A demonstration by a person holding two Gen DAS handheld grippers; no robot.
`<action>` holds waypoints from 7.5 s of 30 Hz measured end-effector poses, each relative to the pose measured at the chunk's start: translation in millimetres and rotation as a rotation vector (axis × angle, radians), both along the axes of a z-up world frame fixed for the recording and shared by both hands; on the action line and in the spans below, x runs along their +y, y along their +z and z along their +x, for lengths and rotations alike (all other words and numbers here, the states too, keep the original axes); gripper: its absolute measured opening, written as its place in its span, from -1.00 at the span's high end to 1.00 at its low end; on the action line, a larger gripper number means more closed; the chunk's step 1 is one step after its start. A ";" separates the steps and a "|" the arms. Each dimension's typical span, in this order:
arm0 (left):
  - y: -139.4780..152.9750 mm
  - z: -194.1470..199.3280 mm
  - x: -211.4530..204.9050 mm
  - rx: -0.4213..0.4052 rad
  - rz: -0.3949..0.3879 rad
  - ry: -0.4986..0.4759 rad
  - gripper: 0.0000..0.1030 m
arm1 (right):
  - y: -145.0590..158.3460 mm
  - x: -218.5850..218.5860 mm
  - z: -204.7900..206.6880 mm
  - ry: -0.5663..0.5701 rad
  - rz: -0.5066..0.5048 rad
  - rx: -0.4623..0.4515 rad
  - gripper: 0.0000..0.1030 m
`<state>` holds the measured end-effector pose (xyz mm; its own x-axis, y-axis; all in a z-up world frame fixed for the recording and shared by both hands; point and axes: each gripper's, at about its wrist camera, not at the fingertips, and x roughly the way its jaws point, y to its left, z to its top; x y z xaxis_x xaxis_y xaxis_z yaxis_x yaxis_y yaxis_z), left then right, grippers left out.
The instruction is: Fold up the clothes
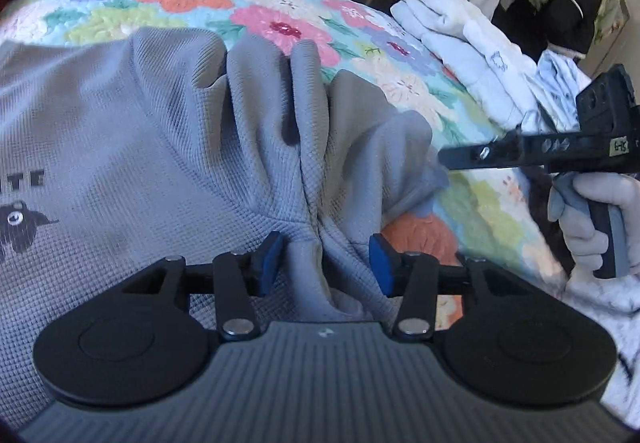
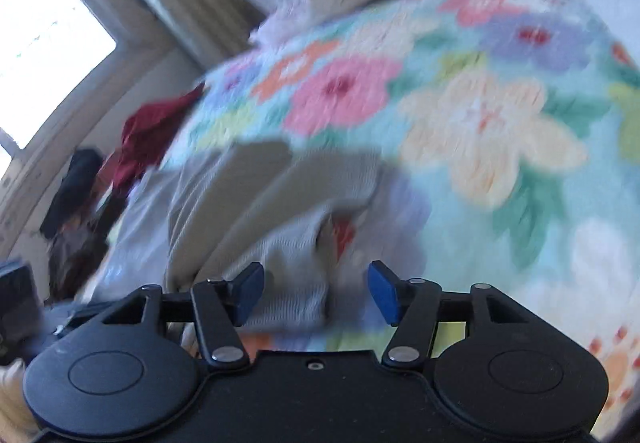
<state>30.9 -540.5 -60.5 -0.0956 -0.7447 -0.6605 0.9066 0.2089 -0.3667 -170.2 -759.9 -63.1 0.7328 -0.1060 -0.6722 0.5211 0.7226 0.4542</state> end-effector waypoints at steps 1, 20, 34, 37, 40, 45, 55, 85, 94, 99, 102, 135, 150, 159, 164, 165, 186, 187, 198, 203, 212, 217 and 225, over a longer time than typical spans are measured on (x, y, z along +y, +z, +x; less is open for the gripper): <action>0.1 -0.6 -0.2 -0.002 -0.003 0.002 0.12 | -2.9 3.0 5.7 0.014 -0.024 0.031 -0.23; 53.3 -2.6 12.8 -0.043 -0.116 -0.027 0.09 | 1.7 44.7 -11.7 0.140 -0.121 0.281 0.70; 27.8 6.7 -115.0 -0.281 0.048 -0.068 0.15 | 26.4 33.3 -31.8 -0.013 -0.199 -0.055 0.20; 23.4 3.4 -107.5 -0.263 0.003 -0.132 0.94 | 27.2 29.3 -23.3 -0.016 -0.184 -0.079 0.19; 32.9 4.0 -82.6 -0.205 -0.100 -0.114 0.94 | 26.2 27.2 -20.6 -0.039 -0.162 -0.074 0.19; 50.2 -1.6 -44.9 -0.152 -0.297 -0.138 0.93 | 23.3 17.3 -29.8 -0.102 -0.086 -0.098 0.13; 30.3 -50.2 -57.4 -0.280 -0.129 -0.261 0.18 | 10.4 -6.3 -29.8 -0.155 0.112 -0.223 0.07; 13.1 -6.2 6.1 -0.038 -0.098 -0.046 0.12 | 32.1 50.4 24.4 0.328 -0.236 -0.022 0.42; 12.3 -6.8 7.3 -0.032 -0.104 -0.051 0.12 | 4.3 37.4 58.9 0.311 -0.261 0.118 0.39; 8.2 -3.2 4.9 -0.018 -0.096 -0.029 0.12 | 3.9 46.0 52.1 0.371 -0.229 0.102 0.93; 11.8 -3.0 8.3 -0.024 -0.100 -0.018 0.11 | 19.0 62.9 28.0 0.359 -0.276 0.070 0.93; 24.2 -15.5 13.8 -0.023 -0.133 -0.063 0.02 | 28.0 77.3 -13.5 0.331 -0.134 -0.012 0.88; 50.2 20.9 15.1 -0.013 -0.163 0.005 0.02 | 39.6 21.2 3.6 0.109 -0.078 0.010 -0.09; 62.2 45.9 -60.9 -0.275 -0.018 -0.048 -0.01 | 20.0 -17.4 36.9 0.046 0.003 -0.026 -0.12; 45.3 57.9 -95.6 -0.245 0.008 -0.078 -0.03 | 13.8 -2.6 52.4 0.179 -0.027 -0.127 0.91; 43.1 57.3 -99.4 -0.256 0.014 -0.084 -0.04 | 20.8 5.1 49.3 0.203 -0.074 -0.137 0.91; 29.8 58.9 -139.6 -0.161 0.025 0.030 1.00 | 37.7 41.9 34.6 0.277 -0.278 -0.079 0.92; 34.2 59.5 -141.2 -0.168 0.003 0.038 1.00 | 41.4 28.7 31.5 0.203 -0.278 -0.095 0.92; 44.6 61.6 -125.9 -0.254 0.053 0.067 0.37 | -6.0 -41.9 27.5 -0.068 -0.128 0.077 0.69; 52.0 36.4 -58.8 -0.266 0.044 0.055 0.02 | 18.9 -28.6 -2.4 -0.081 -0.061 -0.082 0.19; 38.0 -0.7 32.3 -0.173 -0.003 0.121 -0.08 | -6.6 57.3 10.8 0.099 -0.032 0.113 -0.02; 32.6 -15.8 54.3 -0.208 0.001 0.131 -0.08 | 27.3 67.6 -0.2 0.100 -0.219 0.010 0.88; 32.2 -47.6 39.3 -0.203 -0.024 -0.012 -0.12 | 17.4 67.3 -12.8 -0.025 -0.211 0.168 0.83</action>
